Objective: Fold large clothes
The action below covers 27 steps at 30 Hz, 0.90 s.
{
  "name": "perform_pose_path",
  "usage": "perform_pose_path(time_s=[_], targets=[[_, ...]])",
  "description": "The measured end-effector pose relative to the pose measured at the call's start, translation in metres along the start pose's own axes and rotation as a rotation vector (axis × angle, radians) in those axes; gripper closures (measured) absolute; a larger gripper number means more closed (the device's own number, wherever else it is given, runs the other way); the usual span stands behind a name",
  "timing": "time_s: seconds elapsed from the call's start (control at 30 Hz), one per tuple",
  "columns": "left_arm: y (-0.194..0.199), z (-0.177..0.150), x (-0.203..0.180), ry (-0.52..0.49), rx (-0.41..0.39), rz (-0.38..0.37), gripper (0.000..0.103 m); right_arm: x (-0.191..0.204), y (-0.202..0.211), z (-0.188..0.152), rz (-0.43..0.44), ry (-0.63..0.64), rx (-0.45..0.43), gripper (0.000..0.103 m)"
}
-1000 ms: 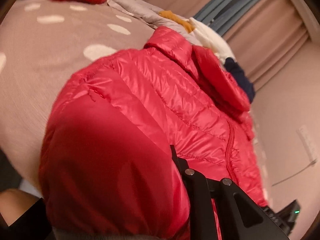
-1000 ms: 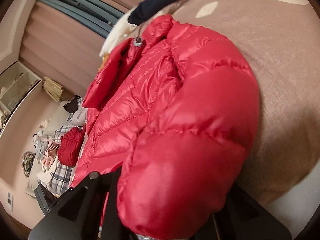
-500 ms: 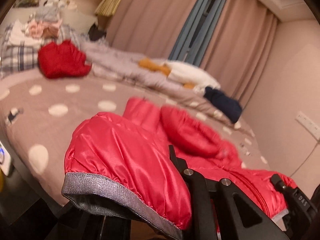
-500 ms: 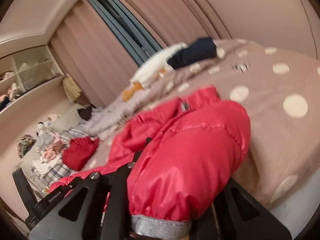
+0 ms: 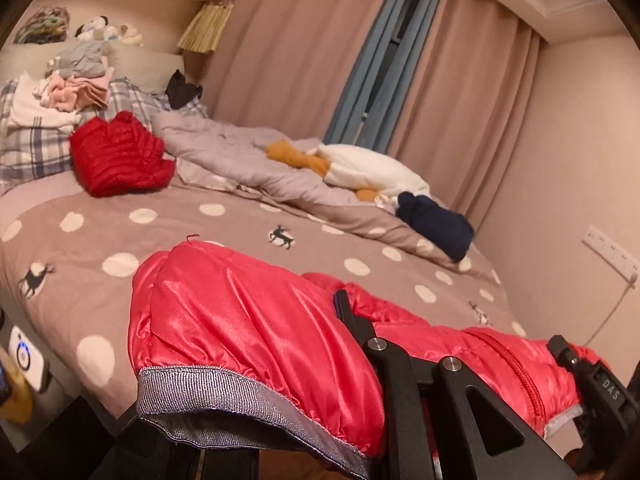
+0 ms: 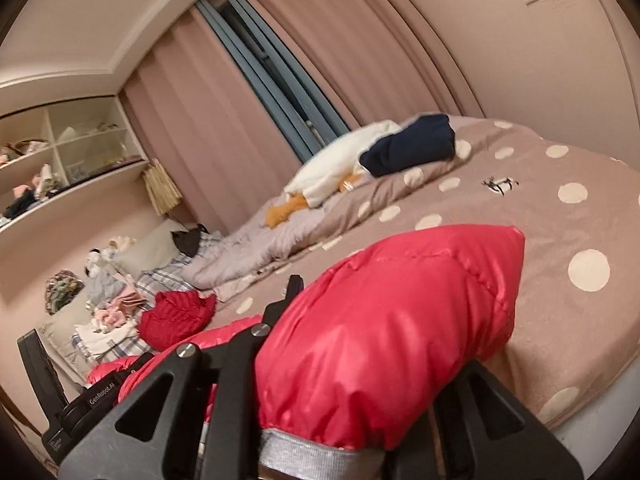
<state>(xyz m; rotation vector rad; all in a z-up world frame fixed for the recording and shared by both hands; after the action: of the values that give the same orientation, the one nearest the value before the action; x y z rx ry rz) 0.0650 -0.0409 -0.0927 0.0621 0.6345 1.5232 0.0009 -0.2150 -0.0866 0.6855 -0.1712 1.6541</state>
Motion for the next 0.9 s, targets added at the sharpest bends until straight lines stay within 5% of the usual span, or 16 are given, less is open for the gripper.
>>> perform_pose_path(time_s=[0.3, 0.9], targets=[[-0.046, 0.038, -0.021, -0.063, 0.004, 0.014, 0.088, 0.002, -0.038, 0.034, -0.083, 0.023, 0.017, 0.082], [-0.094, 0.018, -0.014, -0.074, 0.108, 0.021, 0.088, -0.021, -0.088, 0.019, -0.164, 0.026, 0.117, 0.082]])
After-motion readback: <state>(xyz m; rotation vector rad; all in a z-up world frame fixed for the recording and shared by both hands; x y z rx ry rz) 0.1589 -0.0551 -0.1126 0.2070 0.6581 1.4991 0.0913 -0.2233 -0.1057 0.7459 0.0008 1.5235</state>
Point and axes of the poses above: each gripper's, at about its wrist camera, not at the fingertips, and y roughly against the way its jaws point, x to its left, z to its top, the point moved 9 cm from there along -y, roughly the way its jaws point
